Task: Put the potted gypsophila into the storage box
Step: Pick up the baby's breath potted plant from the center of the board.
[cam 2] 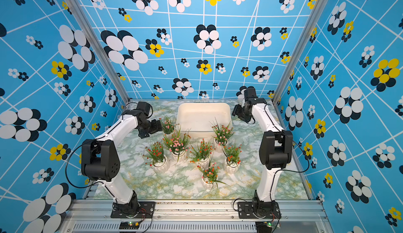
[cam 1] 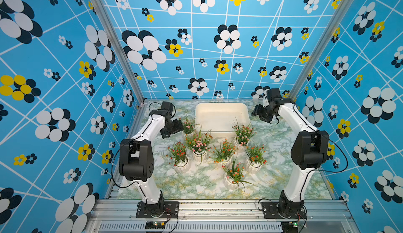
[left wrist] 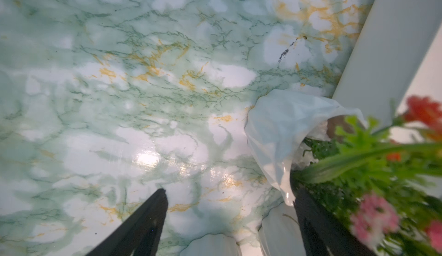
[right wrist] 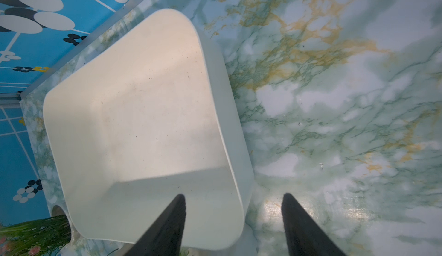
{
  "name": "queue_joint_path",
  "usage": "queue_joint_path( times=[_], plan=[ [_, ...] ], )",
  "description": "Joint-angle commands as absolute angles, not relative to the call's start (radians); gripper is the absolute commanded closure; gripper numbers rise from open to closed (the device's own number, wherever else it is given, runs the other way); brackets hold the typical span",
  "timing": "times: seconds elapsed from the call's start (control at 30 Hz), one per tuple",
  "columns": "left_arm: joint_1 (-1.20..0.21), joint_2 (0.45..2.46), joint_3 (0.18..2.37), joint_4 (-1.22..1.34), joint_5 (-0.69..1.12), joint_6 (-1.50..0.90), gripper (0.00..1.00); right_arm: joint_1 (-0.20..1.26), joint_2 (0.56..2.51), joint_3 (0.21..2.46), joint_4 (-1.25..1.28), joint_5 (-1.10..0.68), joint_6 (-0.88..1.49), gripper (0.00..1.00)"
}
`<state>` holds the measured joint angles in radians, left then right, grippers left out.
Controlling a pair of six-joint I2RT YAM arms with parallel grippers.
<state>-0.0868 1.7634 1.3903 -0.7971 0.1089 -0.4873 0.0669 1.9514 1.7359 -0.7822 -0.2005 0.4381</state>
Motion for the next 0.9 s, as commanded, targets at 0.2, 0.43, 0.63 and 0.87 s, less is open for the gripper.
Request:
queue_joint_path(
  times=[0.2, 0.43, 0.63, 0.87],
  plan=[
    [-0.11, 1.825, 1.428, -0.787, 0.113, -0.506, 0.16, 0.069, 1.937, 1.73, -0.808, -0.201, 0.422, 0.34],
    [-0.122, 1.849, 1.429, -0.785, 0.087, -0.506, 0.23, 0.069, 1.939, 1.721, -0.807, -0.196, 0.417, 0.34],
    [-0.139, 1.882, 1.443, -0.782, 0.052, -0.512, 0.38, 0.068, 1.936, 1.713, -0.809, -0.193, 0.41, 0.35],
    [-0.162, 1.915, 1.476, -0.797, 0.004, -0.518, 0.61, 0.067, 1.934, 1.701, -0.807, -0.192, 0.408, 0.35]
  ],
)
